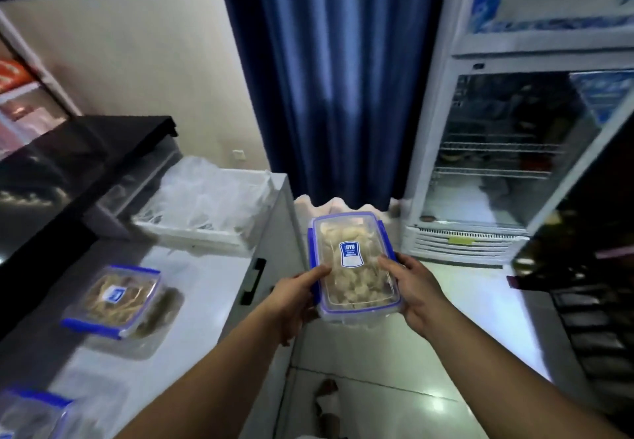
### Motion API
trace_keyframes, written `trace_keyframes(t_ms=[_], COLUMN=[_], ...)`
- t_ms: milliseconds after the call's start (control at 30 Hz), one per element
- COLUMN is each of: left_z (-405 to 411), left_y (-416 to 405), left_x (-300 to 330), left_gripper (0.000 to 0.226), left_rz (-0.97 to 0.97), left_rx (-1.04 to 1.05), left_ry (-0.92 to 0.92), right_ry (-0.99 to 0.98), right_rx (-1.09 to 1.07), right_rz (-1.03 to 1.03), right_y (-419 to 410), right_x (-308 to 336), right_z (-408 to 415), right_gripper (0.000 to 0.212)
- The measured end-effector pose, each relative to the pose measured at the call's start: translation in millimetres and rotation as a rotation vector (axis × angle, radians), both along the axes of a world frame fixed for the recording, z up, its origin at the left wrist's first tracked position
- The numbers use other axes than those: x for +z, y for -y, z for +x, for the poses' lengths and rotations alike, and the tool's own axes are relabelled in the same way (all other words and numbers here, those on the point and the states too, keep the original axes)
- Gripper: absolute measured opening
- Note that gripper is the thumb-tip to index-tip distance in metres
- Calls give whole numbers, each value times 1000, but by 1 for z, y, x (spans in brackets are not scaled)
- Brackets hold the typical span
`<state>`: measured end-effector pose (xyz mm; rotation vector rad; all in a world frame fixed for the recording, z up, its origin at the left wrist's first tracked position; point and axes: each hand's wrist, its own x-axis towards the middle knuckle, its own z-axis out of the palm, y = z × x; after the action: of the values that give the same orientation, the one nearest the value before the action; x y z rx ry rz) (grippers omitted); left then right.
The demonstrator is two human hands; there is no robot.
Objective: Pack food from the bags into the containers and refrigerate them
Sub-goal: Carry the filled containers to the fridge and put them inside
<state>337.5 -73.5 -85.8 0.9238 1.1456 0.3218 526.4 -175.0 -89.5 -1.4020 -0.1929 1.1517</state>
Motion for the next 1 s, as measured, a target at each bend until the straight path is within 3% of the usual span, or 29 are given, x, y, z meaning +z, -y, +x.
trace_keyframes(t_ms=[133, 500, 800, 1000], left_z=[66, 205, 288, 362], left_y=[-45, -192, -285, -335], left_x=[-15, -9, -22, -28], left_gripper=[50, 36, 34, 30], left_rz=[1, 1, -35, -54], left_rx=[-101, -284, -254, -159], left_ry=[26, 79, 71, 73], right_ry=[20, 64, 111, 359], right_rx=[-114, -272, -266, -174], right_rz=[-30, -89, -148, -257], right_y=[-23, -129, -216, -290], right_x=[-2, 15, 8, -5], right_z=[52, 157, 251, 355], right_gripper=[27, 18, 16, 12])
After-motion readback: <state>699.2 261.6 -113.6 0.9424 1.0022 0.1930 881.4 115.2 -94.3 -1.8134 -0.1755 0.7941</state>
